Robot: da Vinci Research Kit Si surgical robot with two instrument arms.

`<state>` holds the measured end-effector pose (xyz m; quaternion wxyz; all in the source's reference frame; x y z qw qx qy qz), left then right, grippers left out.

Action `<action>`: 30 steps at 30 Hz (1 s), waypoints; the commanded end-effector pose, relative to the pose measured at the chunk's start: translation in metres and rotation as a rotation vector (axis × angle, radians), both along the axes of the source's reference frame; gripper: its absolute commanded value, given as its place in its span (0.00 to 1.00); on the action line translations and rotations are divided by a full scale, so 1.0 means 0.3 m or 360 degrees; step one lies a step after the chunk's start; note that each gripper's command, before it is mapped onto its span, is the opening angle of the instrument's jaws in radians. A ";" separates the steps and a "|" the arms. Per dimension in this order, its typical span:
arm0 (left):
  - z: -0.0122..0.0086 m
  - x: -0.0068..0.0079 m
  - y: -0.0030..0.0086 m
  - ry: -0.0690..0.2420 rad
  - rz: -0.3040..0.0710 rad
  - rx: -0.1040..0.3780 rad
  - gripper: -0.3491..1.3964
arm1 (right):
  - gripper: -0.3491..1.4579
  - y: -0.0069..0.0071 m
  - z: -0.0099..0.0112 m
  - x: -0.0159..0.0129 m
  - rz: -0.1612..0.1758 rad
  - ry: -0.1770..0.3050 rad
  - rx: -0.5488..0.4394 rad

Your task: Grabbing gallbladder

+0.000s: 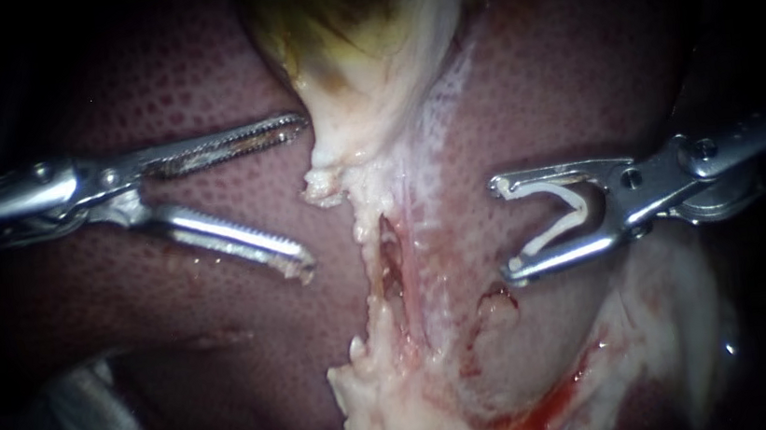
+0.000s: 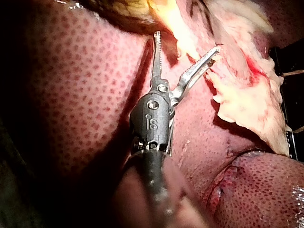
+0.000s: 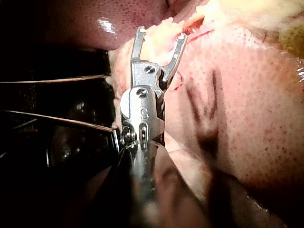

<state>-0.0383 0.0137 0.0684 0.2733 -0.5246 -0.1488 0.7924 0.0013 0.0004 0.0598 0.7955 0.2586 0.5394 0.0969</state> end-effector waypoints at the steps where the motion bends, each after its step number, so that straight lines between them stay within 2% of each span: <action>1: 0.0012 -0.0002 0.0008 0.0004 -0.0004 0.0010 0.67 | 0.53 0.0000 0.0000 0.0000 0.0000 0.0000 0.0000; 4: 0.0044 0.0000 0.0026 -0.0001 -0.0014 0.0021 0.57 | 0.53 0.0000 0.0001 0.0000 0.0000 0.0000 0.0000; 8: 0.0072 0.0016 0.0034 -0.0001 -0.0023 0.0033 0.34 | 0.53 0.0000 0.0001 0.0000 0.0001 0.0000 0.0000; 10: 0.0082 0.0023 0.0037 0.0008 -0.0033 0.0028 0.30 | 0.53 0.0000 0.0001 0.0001 0.0001 0.0000 0.0000; 17: 0.0118 0.0049 0.0026 0.0008 -0.0043 0.0043 0.00 | 0.53 0.0001 0.0002 0.0003 0.0001 -0.0001 0.0000; 27: 0.0092 0.0084 0.0012 0.0018 -0.0026 0.0052 0.00 | 0.53 0.0001 0.0002 0.0003 0.0001 -0.0001 0.0000; 30: 0.0062 0.0091 -0.0001 0.0015 -0.0024 0.0098 0.00 | 0.53 0.0001 0.0002 0.0003 0.0001 -0.0001 0.0000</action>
